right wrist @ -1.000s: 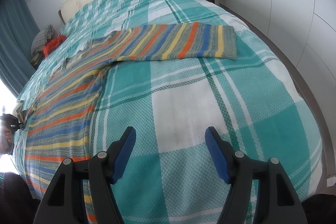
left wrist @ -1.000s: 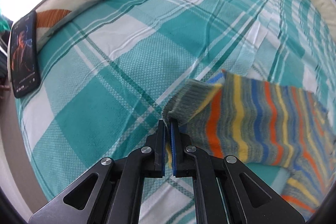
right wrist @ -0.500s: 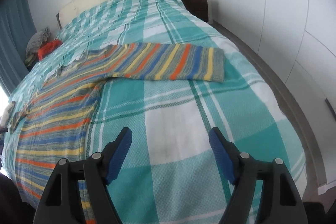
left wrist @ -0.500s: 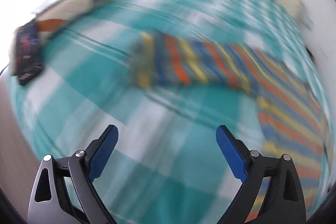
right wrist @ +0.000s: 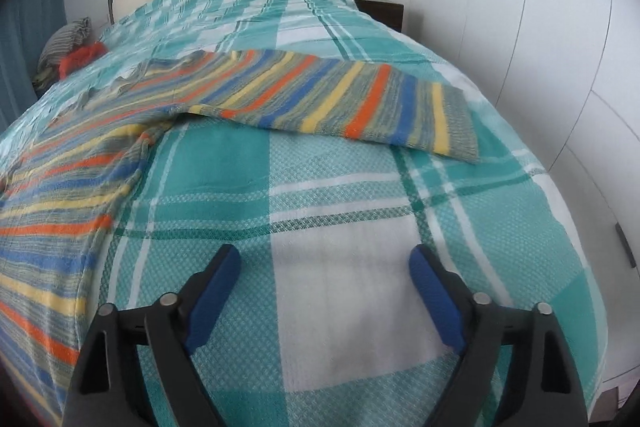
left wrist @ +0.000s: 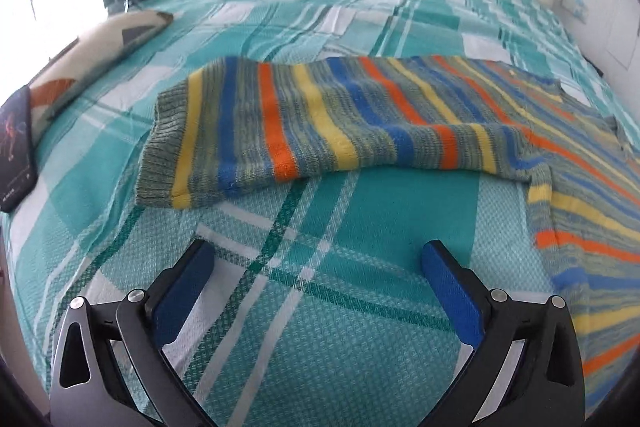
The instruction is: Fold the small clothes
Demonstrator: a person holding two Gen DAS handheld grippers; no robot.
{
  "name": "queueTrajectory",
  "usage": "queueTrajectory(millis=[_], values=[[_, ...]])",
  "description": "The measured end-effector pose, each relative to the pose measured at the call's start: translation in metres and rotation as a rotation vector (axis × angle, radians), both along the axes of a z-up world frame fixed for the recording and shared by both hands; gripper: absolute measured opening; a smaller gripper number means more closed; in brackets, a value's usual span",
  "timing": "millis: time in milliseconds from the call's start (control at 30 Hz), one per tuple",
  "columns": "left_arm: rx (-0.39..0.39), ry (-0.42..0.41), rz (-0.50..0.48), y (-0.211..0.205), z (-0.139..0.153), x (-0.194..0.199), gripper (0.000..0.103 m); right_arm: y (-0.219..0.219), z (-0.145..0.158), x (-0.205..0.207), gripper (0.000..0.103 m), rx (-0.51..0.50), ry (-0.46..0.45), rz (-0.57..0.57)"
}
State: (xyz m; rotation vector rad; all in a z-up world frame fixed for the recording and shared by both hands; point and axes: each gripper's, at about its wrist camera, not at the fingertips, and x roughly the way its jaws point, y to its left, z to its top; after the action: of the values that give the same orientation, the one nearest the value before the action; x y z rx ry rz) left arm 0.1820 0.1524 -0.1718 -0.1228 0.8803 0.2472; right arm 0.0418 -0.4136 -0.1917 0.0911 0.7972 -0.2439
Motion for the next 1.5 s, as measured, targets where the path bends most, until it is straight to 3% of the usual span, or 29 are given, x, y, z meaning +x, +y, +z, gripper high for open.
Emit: queueTrajectory(millis=[133,1500], values=[[-0.029,-0.029,-0.014,0.0036,-0.0018,-0.0091,0.103,-0.0062,-0.0011,-0.0025,0.092,0.055,-0.013,0.017],[-0.018,-0.023,-0.012,0.0017,-0.003,-0.0038,0.103,-0.0021,-0.0026,0.0006,0.096,0.057,-0.02,0.028]])
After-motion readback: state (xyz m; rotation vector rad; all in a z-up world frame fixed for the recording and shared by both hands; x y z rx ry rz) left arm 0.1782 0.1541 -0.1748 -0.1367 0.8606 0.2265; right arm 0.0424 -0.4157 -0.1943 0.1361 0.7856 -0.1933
